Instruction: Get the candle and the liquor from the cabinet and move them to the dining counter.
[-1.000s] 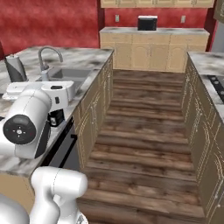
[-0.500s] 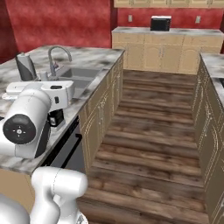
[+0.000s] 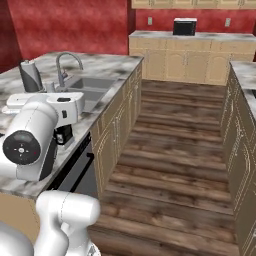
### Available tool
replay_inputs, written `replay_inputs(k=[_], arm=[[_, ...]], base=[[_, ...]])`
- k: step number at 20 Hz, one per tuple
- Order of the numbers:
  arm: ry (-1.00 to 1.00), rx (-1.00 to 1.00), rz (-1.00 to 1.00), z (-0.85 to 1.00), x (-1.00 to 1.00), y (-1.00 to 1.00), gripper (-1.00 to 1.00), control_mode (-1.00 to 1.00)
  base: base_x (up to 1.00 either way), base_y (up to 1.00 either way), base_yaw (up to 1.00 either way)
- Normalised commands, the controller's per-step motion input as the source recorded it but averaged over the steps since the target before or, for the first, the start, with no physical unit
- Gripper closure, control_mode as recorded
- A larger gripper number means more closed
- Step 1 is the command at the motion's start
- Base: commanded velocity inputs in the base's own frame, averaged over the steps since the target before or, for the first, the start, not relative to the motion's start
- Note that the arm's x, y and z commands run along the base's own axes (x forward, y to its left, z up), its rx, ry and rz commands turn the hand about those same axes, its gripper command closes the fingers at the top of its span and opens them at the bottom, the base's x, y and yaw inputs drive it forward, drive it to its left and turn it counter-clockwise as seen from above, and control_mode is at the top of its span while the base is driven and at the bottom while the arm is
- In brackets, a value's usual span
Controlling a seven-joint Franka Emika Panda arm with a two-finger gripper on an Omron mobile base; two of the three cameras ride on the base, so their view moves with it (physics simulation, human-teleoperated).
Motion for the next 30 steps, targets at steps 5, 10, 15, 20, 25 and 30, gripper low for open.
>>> replay_inputs(k=[5,10,15,20,25,30], arm=[[0.0,0.0,0.0,0.0,0.0,0.0,1.0,1.0],[0.0,0.0,0.0,0.0,0.0,0.0,1.0,1.0],[0.0,0.0,0.0,0.0,0.0,0.0,1.0,1.0],[0.0,0.0,0.0,0.0,0.0,0.0,1.0,1.0],[0.0,0.0,0.0,0.0,0.0,0.0,1.0,1.0],[0.0,0.0,0.0,0.0,0.0,0.0,1.0,1.0]], base=[[-0.85,0.68,0.14],[-1.0,0.16,0.01],[-1.0,0.09,0.0],[-0.76,0.57,0.01],[-0.52,0.85,0.07],[-0.44,0.91,0.08]])
